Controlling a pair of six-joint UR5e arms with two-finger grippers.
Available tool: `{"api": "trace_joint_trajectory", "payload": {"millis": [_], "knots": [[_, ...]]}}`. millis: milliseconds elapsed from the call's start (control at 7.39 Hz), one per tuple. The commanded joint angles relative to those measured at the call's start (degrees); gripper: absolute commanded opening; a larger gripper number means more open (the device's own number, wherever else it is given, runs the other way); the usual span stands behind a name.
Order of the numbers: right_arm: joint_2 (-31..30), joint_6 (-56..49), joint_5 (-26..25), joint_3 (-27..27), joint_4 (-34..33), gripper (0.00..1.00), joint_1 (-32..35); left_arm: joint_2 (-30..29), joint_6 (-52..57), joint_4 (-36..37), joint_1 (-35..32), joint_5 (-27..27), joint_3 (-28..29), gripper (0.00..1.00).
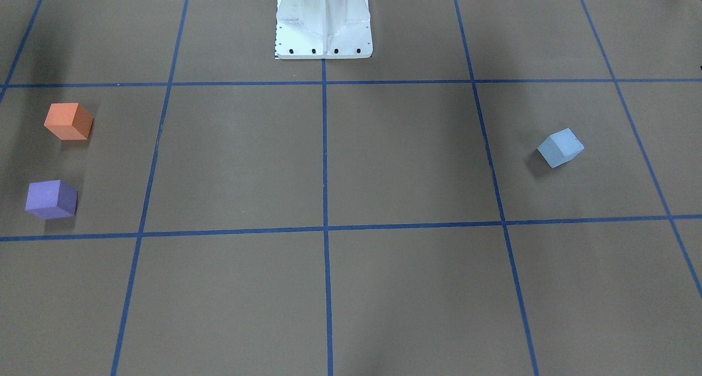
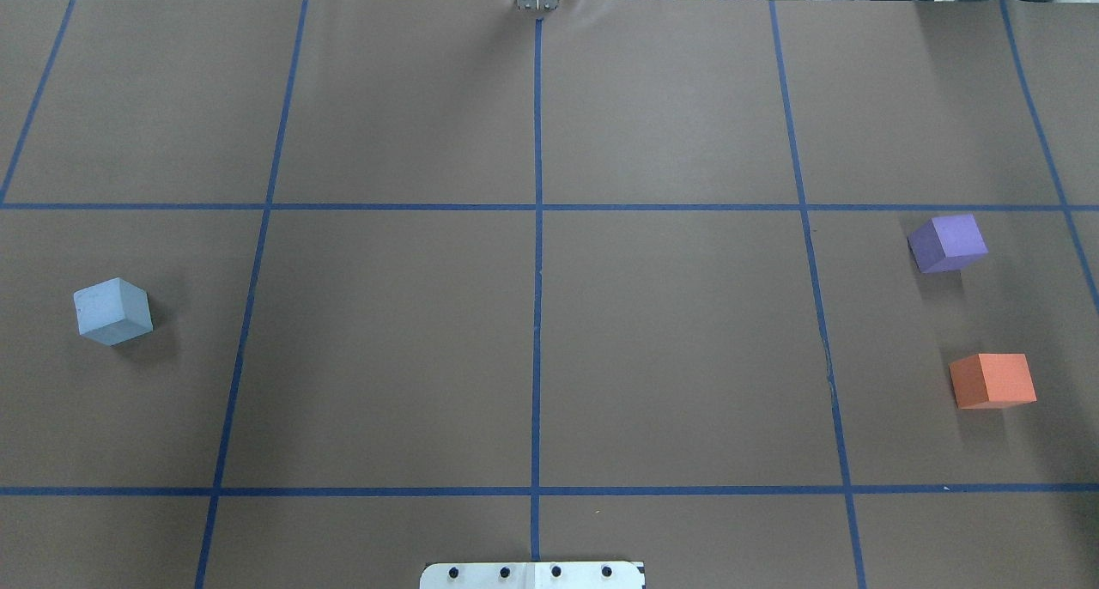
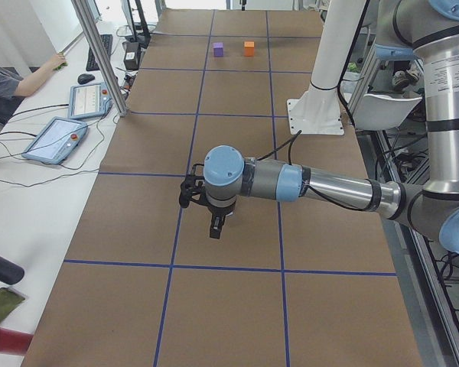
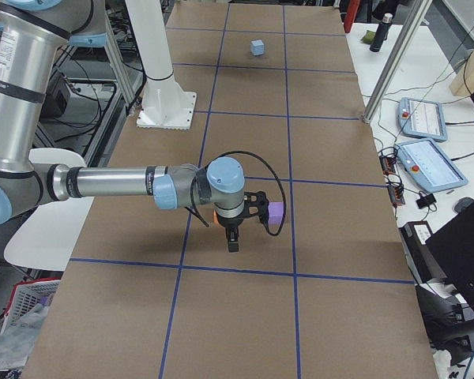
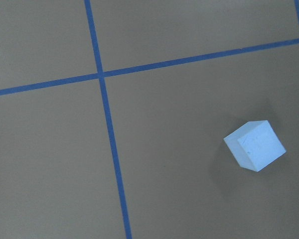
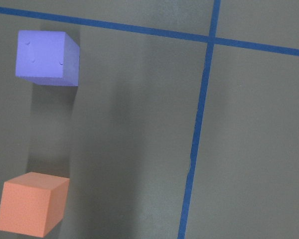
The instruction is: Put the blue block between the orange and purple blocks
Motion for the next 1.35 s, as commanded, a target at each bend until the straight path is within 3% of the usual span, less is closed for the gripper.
{"api": "trace_joint_trajectory", "payload": {"millis": [0,406,812,1083,1218], "knots": [[0.00,0.00,0.00,0.07,0.09,1.00,0.00,-0.14,-23.19,-7.74,5.79,-2.58,0.07,1.00],[0.00,-0.09,0.00,-0.02,0.09,1.00,0.00,-0.23,-50.50,-21.81,24.13,13.46,1.82,1.00],[0.00,-0.09,0.00,-0.02,0.09,1.00,0.00,-5.39,-56.45,-27.03,33.57,19.38,9.01,1.00],[0.00,-0.09,0.00,0.07,0.09,1.00,-0.09,-7.61,-58.54,-27.03,36.83,19.65,10.35,1.00],[-0.08,-0.09,0.00,0.07,0.09,1.00,0.00,-8.22,-60.04,-27.04,39.37,22.79,10.44,1.00]]}}
